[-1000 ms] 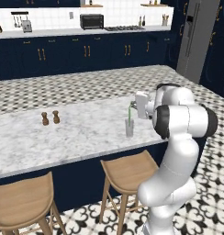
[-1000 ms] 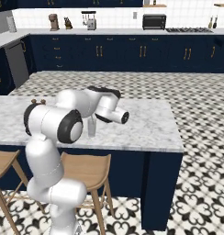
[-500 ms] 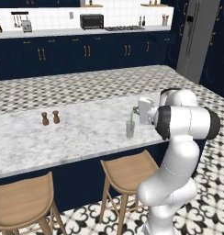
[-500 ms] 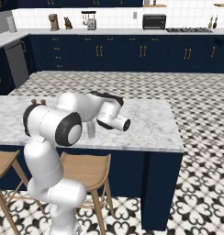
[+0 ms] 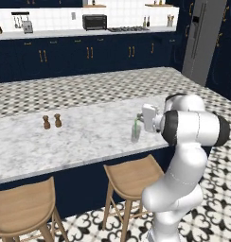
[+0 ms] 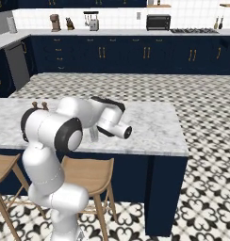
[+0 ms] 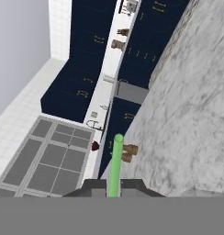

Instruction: Take a straw from the drawer in front and place it inside the glass cup on the dining counter.

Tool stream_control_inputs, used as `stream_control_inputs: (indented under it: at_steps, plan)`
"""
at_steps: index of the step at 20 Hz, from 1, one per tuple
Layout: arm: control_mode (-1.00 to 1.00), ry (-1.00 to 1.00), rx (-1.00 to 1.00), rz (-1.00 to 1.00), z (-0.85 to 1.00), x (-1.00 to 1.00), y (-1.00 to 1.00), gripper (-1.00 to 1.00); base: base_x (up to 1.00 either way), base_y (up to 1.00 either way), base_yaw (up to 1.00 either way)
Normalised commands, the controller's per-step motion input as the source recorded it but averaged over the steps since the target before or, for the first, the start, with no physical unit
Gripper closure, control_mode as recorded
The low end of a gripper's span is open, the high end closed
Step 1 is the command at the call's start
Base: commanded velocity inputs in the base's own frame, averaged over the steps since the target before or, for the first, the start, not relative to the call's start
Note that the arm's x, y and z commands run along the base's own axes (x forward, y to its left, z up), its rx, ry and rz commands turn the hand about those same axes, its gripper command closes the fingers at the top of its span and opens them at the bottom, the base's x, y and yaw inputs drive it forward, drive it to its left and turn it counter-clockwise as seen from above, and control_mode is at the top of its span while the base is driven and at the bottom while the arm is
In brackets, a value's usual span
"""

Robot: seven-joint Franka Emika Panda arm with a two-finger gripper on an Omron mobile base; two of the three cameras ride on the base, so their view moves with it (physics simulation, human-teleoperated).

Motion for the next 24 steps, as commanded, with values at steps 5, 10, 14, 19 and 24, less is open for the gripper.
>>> stream_control_inputs:
  at_steps: [5, 10, 14, 19, 24]
  plan:
    - [-1.00, 0.00, 0.00, 0.00, -0.13, 0.34, 0.00, 1.00, 0.00, 0.00, 0.00]
    - [-1.00, 0.00, 0.00, 0.00, -0.04, 0.12, 0.00, -1.00, 0.00, 0.00, 0.00]
    - [-1.00, 0.00, 0.00, 0.00, 0.00, -0.01, 0.00, -1.00, 0.00, 0.00, 0.00]
    - [-1.00, 0.00, -0.01, 0.00, 0.04, 0.00, 0.00, -1.00, 0.00, 0.00, 0.00]
    - [-1.00, 0.00, -0.08, -0.04, 0.23, -0.09, 0.00, -1.00, 0.00, 0.00, 0.00]
